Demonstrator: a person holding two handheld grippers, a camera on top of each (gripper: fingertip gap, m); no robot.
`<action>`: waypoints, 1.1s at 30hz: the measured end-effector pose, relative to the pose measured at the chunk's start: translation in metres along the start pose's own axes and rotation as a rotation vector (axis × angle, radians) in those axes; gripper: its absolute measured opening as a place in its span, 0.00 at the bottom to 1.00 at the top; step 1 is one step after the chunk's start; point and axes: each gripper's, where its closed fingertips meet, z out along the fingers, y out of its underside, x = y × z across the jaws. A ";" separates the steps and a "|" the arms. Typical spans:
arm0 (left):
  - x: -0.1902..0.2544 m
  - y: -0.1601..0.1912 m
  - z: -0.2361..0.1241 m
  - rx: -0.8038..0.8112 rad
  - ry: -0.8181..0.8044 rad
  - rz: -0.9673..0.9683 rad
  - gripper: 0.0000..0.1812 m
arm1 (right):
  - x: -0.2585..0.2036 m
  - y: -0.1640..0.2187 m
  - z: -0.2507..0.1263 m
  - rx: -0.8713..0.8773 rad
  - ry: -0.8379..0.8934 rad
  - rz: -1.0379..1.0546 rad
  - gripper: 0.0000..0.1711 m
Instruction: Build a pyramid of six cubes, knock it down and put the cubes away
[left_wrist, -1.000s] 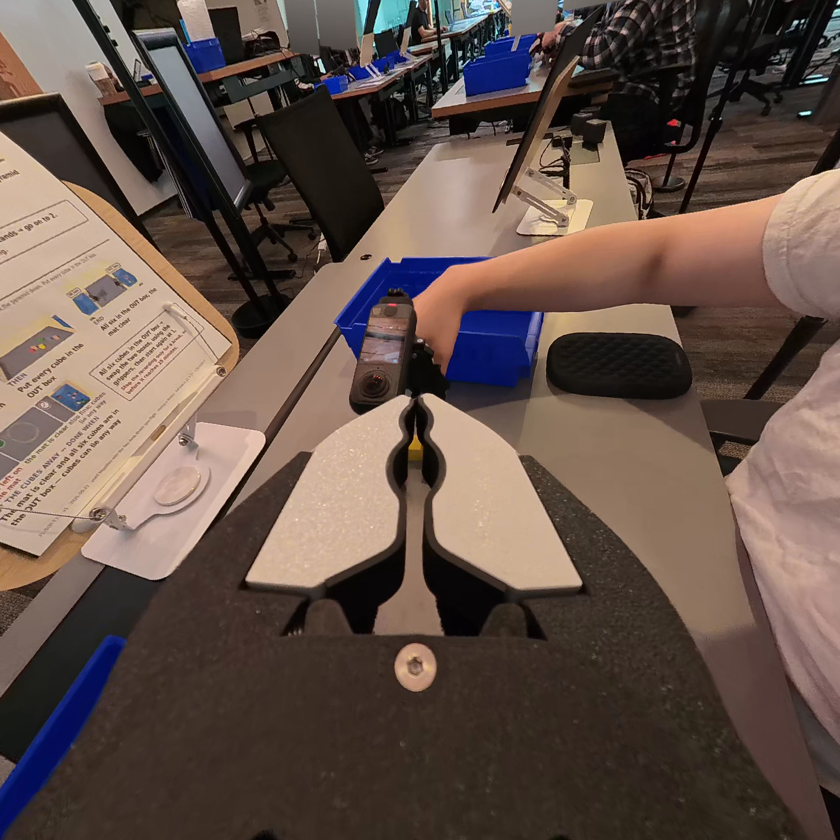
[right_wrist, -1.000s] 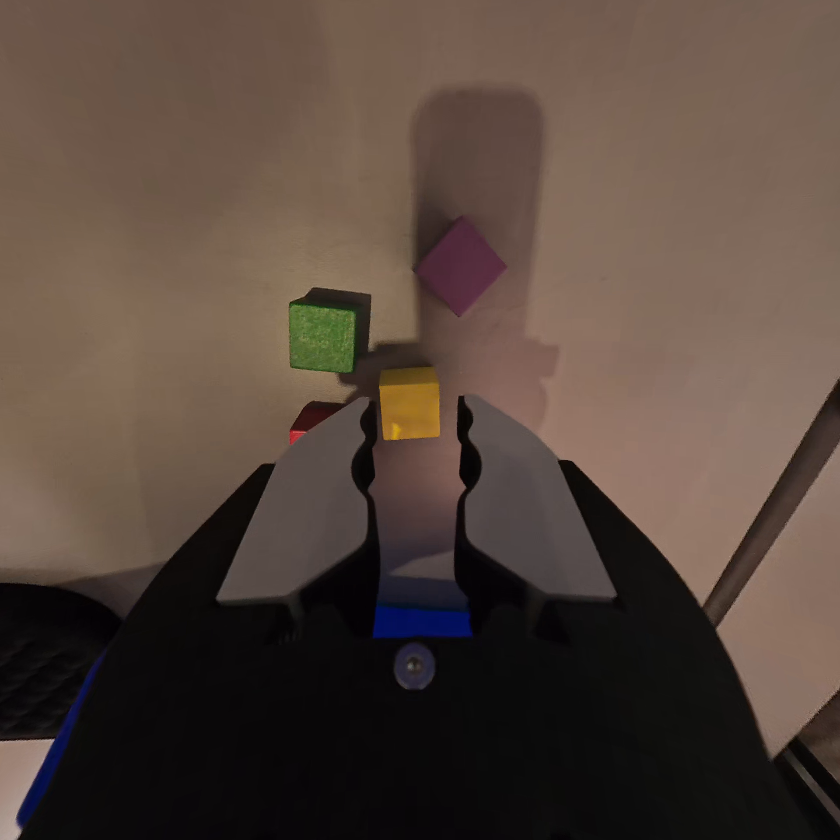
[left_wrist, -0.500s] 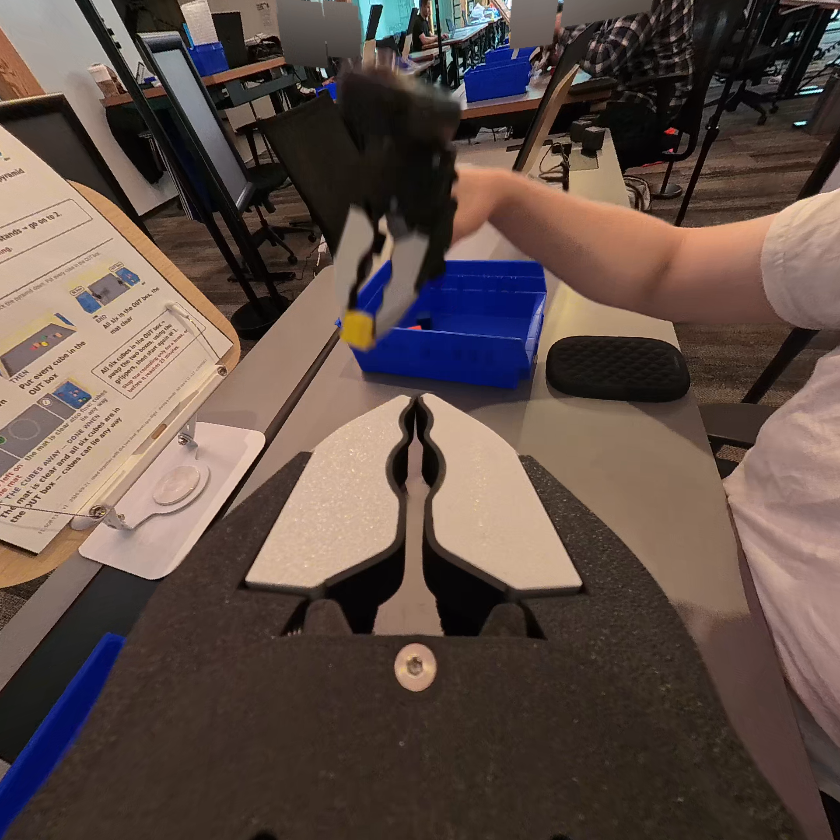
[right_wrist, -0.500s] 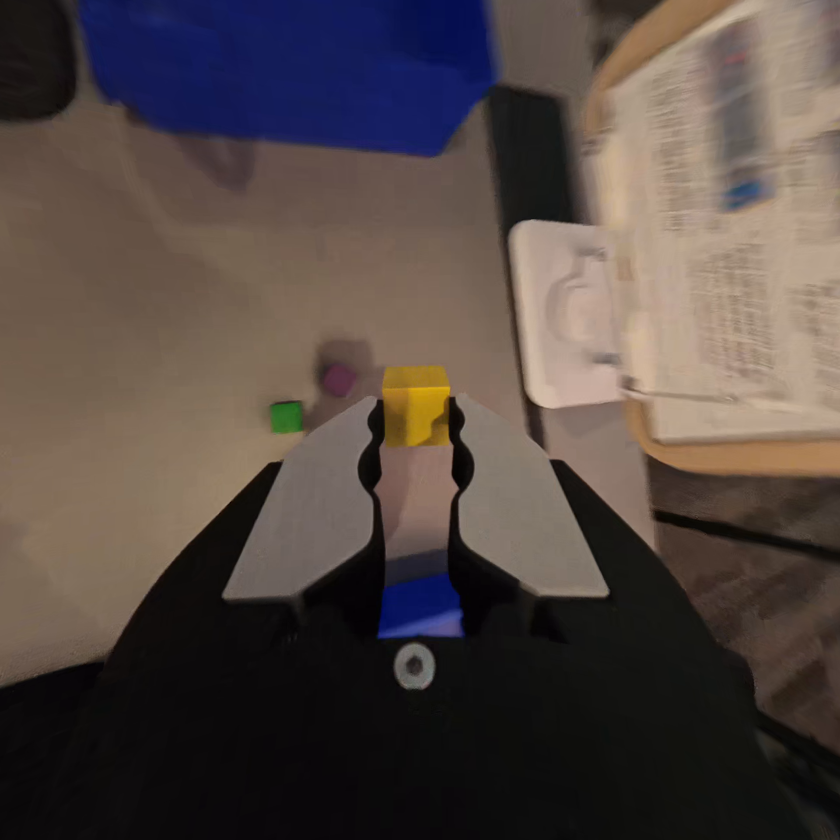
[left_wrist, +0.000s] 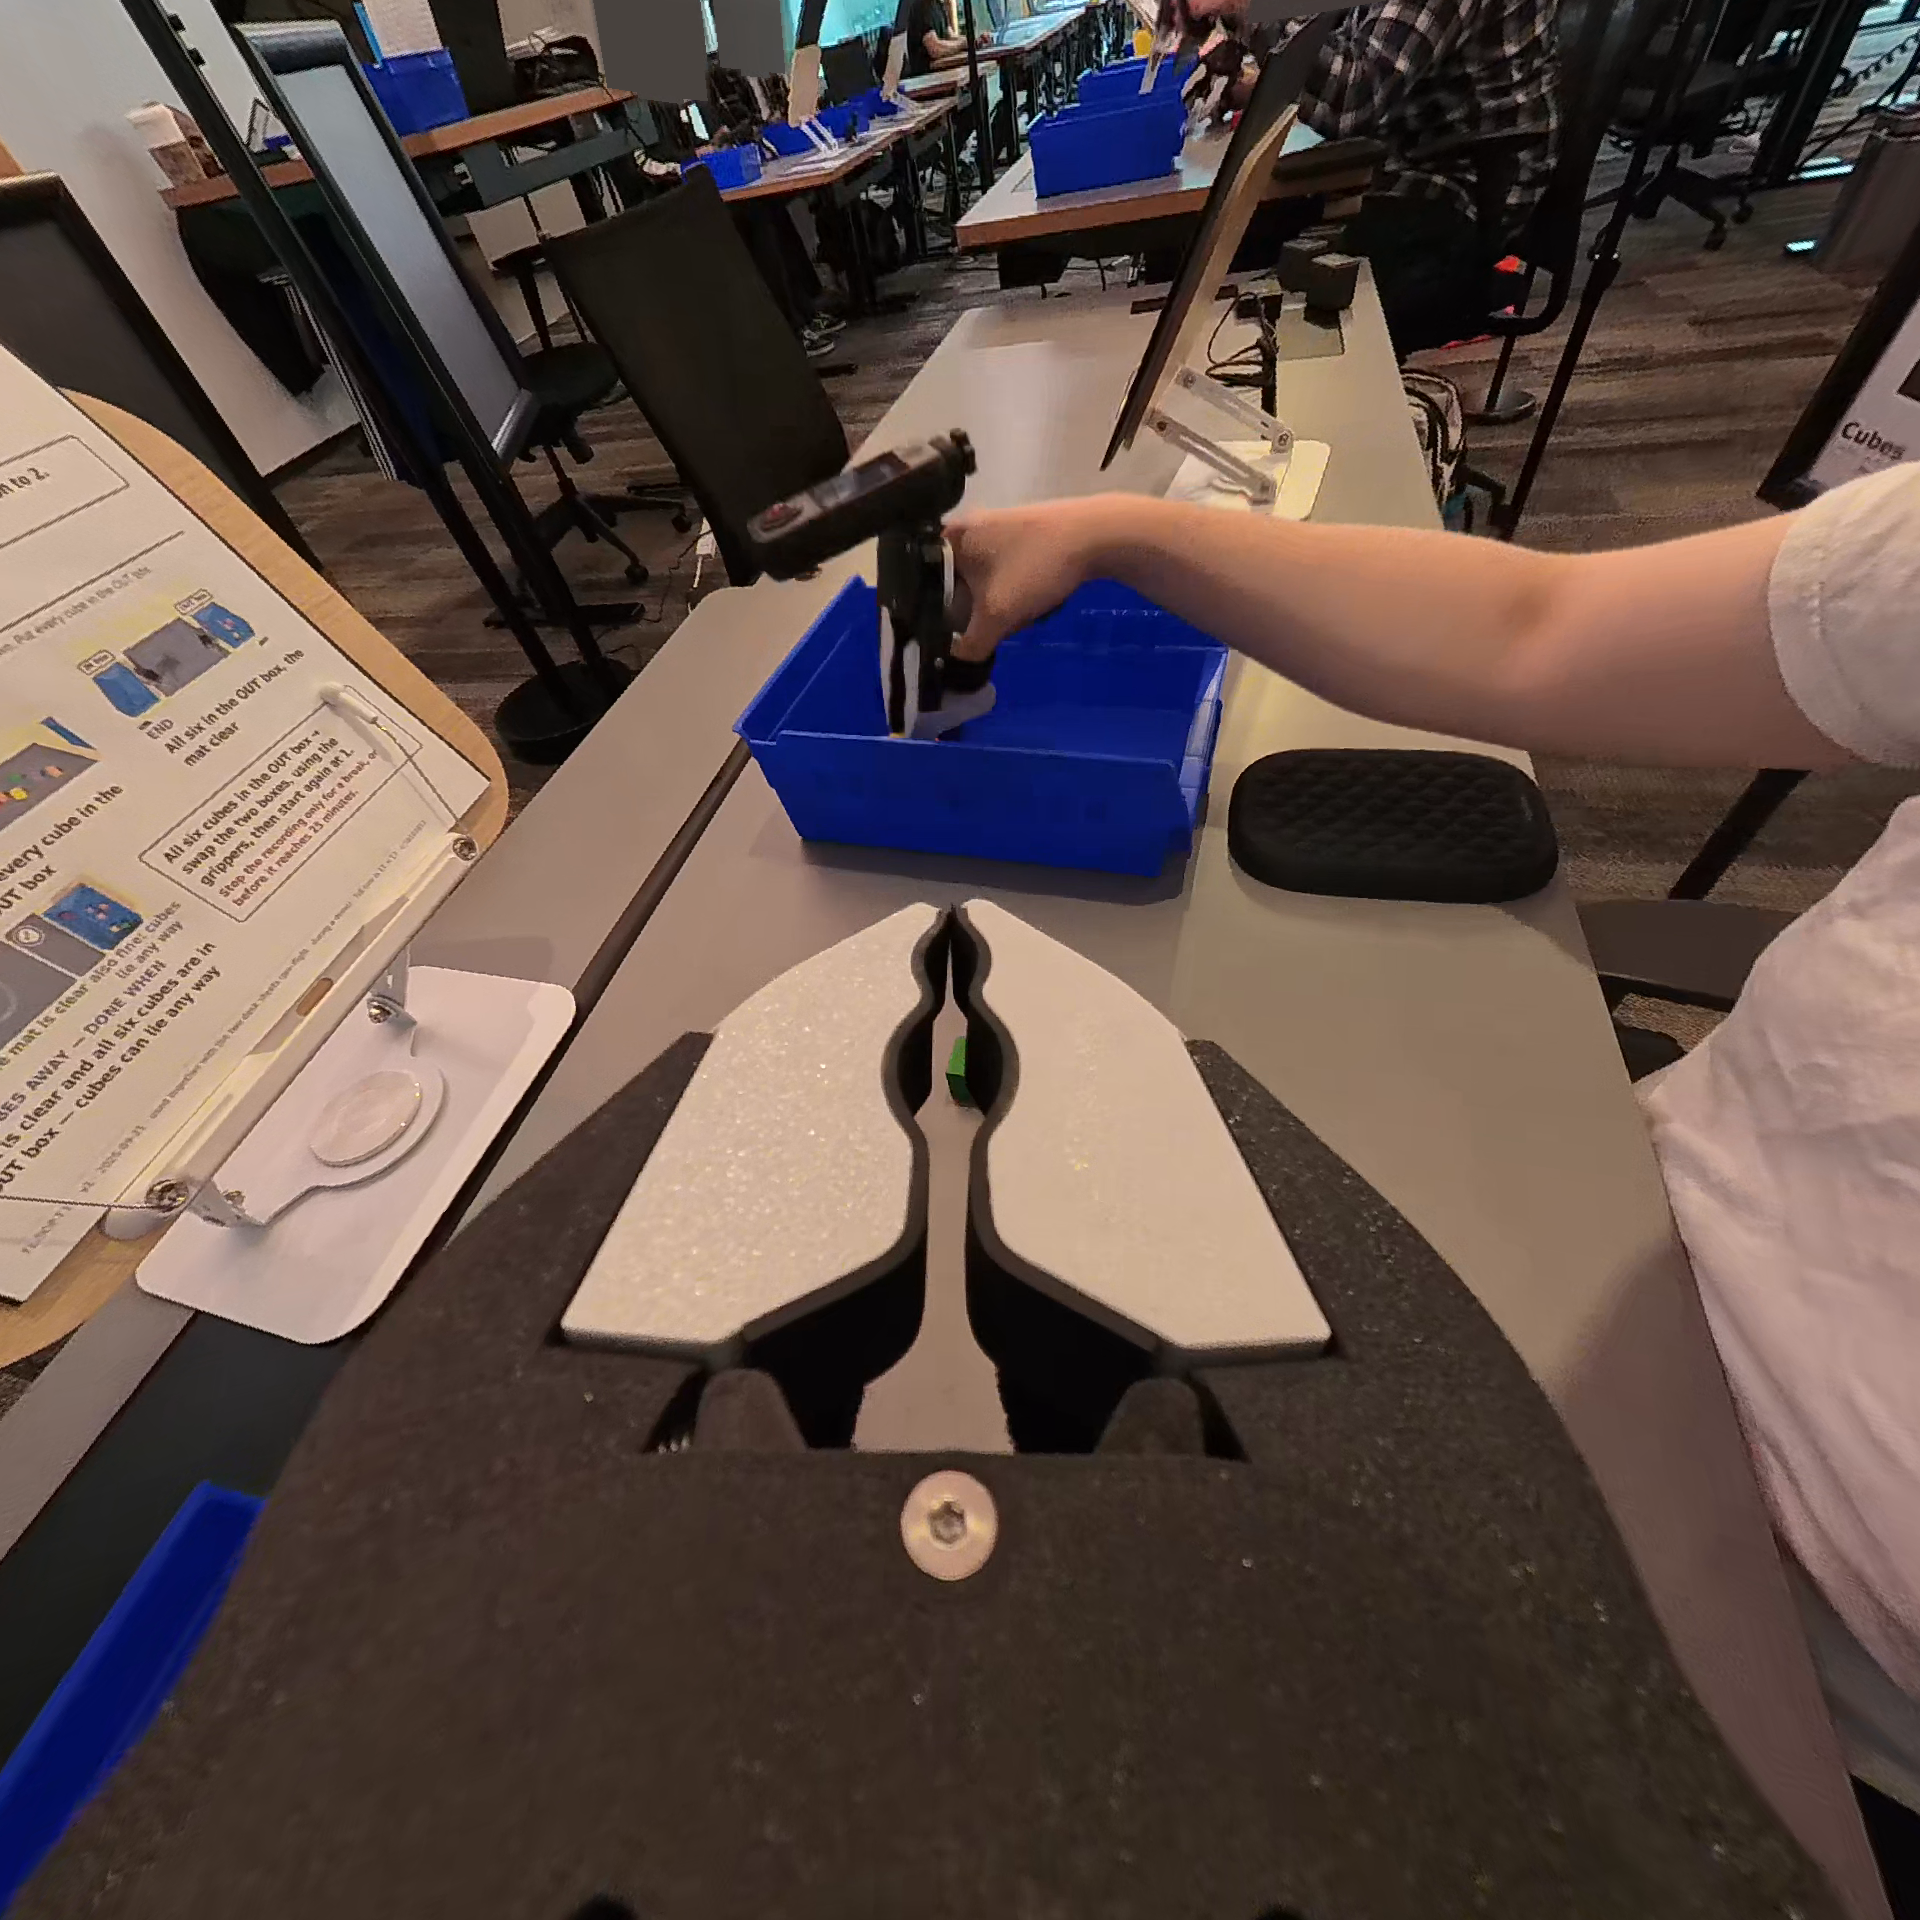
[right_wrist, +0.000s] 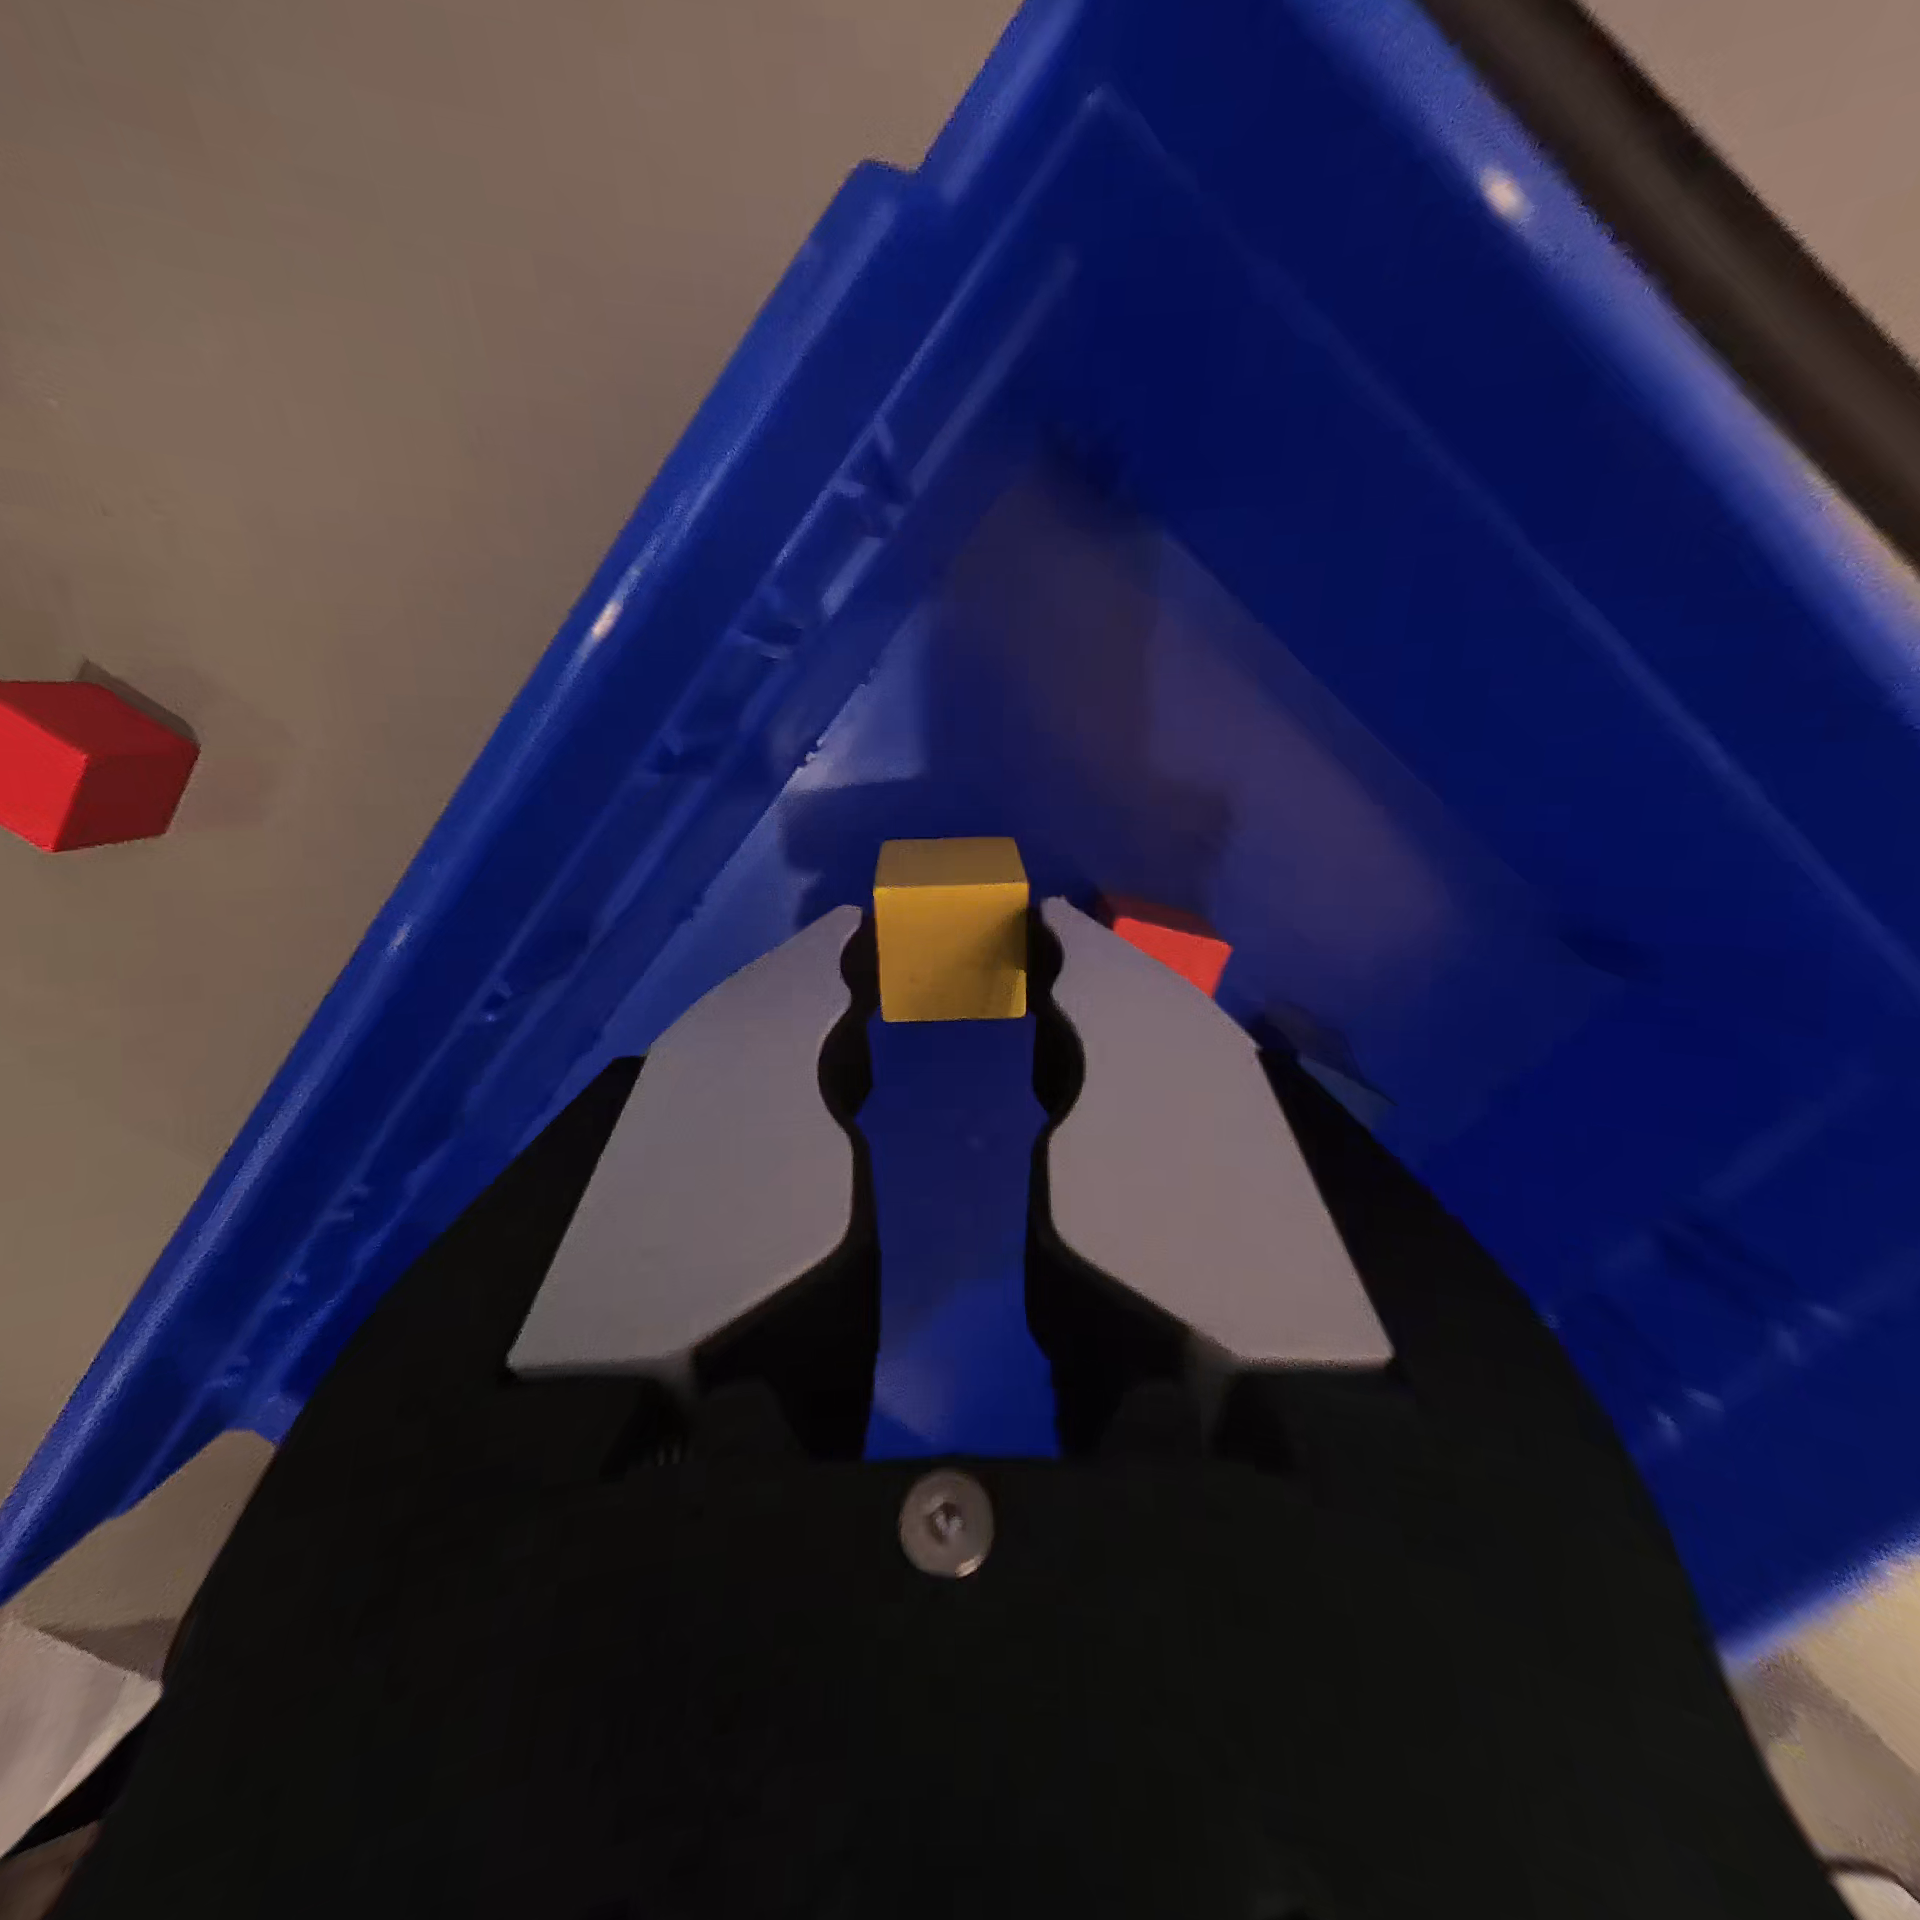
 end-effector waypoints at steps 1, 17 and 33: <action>-0.001 0.001 0.001 -0.004 0.000 -0.004 0.00 | 0.000 0.001 0.006 -0.005 -0.002 0.007 0.17; -0.008 0.006 0.003 -0.013 -0.014 -0.035 0.00 | 0.006 -0.023 -0.019 0.145 0.030 0.023 0.25; -0.008 0.008 0.000 -0.028 -0.025 -0.014 0.00 | -0.195 -0.028 0.012 -0.023 -0.096 -0.943 0.26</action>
